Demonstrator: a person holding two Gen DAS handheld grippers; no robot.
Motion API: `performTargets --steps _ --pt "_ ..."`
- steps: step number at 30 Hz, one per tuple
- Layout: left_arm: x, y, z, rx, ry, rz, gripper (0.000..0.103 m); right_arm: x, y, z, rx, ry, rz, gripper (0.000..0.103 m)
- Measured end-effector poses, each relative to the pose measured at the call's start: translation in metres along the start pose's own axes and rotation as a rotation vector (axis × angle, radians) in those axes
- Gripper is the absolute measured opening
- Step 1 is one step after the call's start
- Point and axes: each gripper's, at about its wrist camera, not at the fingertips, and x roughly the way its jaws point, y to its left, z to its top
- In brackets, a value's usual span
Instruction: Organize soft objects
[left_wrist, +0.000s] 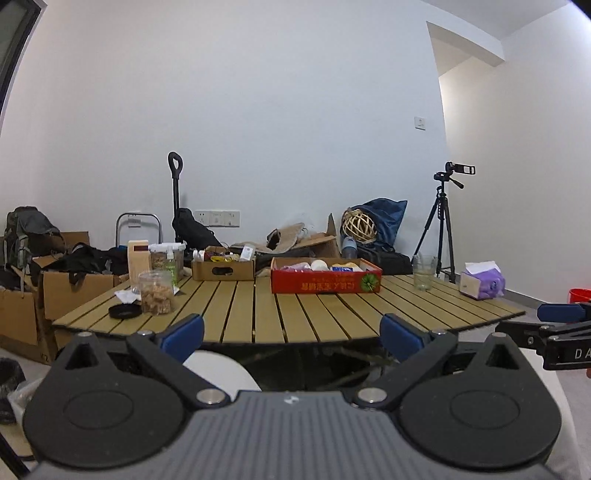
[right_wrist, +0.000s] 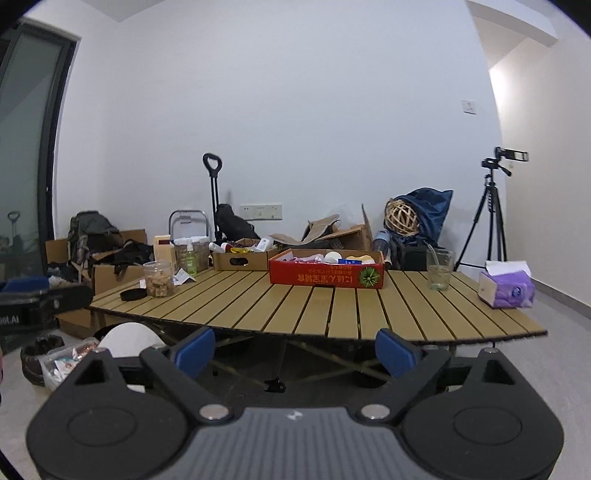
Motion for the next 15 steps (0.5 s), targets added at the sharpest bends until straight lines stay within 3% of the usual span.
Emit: performTargets --steps 6,13,15 --pt "-0.028 -0.002 -0.013 0.01 -0.004 0.001 0.103 -0.039 0.014 -0.02 -0.008 -0.044 -0.005 0.094" --pt "-0.031 0.0 -0.016 -0.002 -0.001 0.006 0.103 -0.044 0.018 -0.022 -0.001 -0.067 -0.007 0.095" --pt "-0.031 0.003 -0.017 -0.005 -0.001 0.006 0.103 -0.042 0.018 -0.023 -0.001 -0.065 -0.011 0.101"
